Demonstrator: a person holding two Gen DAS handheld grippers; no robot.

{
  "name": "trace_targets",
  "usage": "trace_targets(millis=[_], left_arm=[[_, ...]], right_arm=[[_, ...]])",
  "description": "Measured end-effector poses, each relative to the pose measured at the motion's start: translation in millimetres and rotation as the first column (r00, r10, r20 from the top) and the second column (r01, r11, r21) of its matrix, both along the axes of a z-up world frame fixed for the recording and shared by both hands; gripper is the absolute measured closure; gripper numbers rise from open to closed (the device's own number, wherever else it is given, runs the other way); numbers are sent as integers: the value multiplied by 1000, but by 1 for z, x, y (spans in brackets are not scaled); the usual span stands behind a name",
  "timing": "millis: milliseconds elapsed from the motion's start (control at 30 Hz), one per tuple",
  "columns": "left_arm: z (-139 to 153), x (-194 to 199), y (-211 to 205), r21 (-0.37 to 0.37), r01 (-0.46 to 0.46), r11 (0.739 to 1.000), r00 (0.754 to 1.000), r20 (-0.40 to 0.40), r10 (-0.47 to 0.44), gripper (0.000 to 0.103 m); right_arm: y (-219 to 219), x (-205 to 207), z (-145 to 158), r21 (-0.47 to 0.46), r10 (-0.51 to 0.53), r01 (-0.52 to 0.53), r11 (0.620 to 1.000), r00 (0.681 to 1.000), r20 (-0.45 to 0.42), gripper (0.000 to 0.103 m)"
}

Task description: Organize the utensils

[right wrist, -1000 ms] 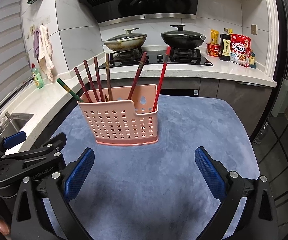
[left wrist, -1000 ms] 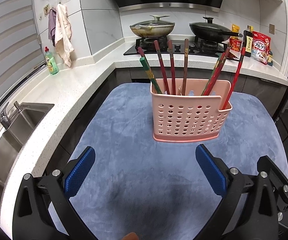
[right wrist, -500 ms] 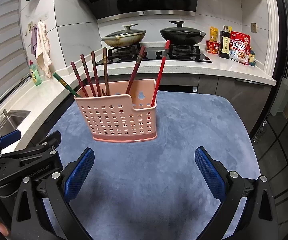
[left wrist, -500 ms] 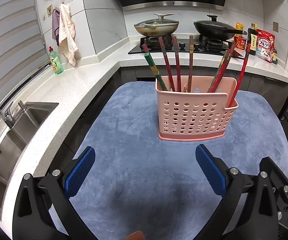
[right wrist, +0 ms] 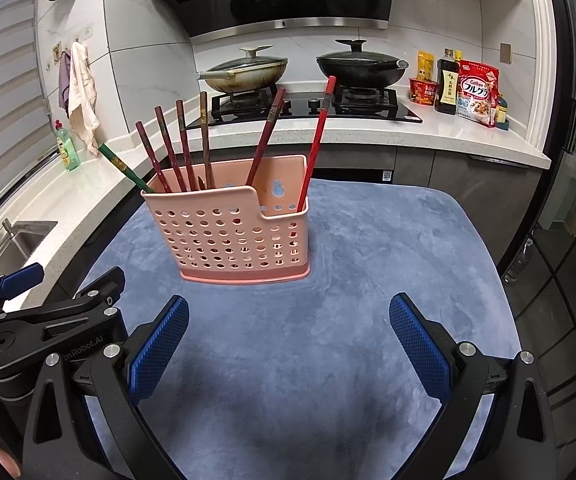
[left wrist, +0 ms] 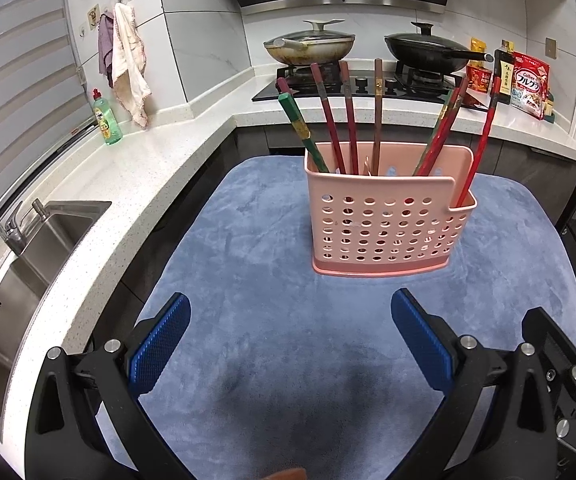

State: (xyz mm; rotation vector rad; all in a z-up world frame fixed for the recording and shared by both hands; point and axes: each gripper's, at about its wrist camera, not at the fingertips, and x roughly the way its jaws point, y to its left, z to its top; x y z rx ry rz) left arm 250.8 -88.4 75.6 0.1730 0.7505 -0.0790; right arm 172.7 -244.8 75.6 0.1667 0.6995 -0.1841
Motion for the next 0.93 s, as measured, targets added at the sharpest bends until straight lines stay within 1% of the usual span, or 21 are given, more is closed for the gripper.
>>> trace_targets(millis=[400, 933], left_arm=[[-2, 2, 0, 9, -30, 1000, 1000, 2, 30, 7], [-7, 5, 1, 7, -29, 1000, 1000, -12, 29, 7]], right_arm=[[-5, 2, -2, 8, -7, 7, 1000, 1000, -3, 6], [-5, 3, -4, 9, -5, 5, 1000, 1000, -8, 6]])
